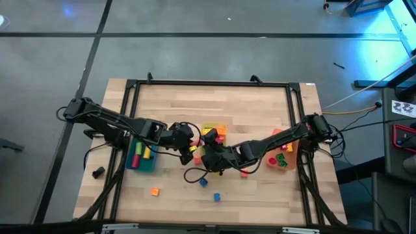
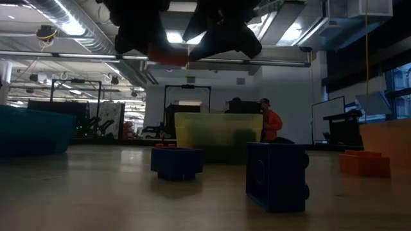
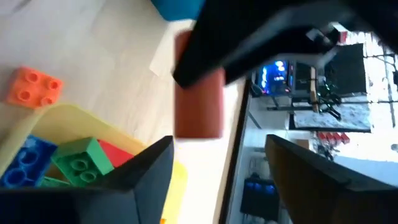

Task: Sort blocks by size
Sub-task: Put the orange cylindrical block into the blue bin, then put the yellow 4 stud game piece into the orange bin

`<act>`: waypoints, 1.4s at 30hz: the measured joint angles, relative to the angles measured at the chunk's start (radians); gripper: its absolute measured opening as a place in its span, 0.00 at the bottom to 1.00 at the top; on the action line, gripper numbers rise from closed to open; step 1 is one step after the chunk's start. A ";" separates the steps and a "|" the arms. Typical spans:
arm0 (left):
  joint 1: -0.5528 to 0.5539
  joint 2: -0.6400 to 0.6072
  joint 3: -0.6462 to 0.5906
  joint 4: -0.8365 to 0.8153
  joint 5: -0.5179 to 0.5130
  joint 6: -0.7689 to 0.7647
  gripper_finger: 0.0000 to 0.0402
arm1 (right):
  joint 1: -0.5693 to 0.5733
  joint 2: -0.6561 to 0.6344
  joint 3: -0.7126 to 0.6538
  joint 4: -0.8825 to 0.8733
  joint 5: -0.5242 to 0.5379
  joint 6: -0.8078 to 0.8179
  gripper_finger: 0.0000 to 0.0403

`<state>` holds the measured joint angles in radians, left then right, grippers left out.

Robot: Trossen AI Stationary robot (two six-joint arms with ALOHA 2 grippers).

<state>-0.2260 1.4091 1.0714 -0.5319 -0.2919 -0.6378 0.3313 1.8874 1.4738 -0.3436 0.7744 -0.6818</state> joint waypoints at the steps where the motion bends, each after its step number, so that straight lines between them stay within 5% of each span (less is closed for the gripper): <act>1: 0.000 -0.004 0.000 -0.018 0.000 -0.008 0.28 | 0.000 0.000 0.000 -0.006 0.014 0.001 0.65; 9: -0.011 -0.112 0.001 -0.448 0.025 -0.236 0.28 | 0.001 0.000 0.001 -0.297 0.082 0.161 0.68; 18: -0.085 -0.189 0.002 -0.954 0.251 -0.594 0.31 | 0.001 0.000 0.000 -0.645 0.055 0.421 0.68; 31: -0.119 -0.188 0.000 -0.871 0.326 -0.701 0.44 | 0.002 0.000 0.000 -0.694 -0.046 0.442 0.68; 36: -0.175 -0.184 0.000 -0.639 0.338 -0.707 0.44 | 0.002 0.000 0.000 -0.760 -0.075 0.486 0.68; 42: -0.278 -0.162 0.000 -0.438 0.337 -1.029 0.45 | 0.002 0.000 0.000 -0.859 -0.081 0.622 0.68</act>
<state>-0.5040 1.2475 1.0710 -0.9697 0.0452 -1.6668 0.3332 1.8874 1.4742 -1.2028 0.6937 -0.0598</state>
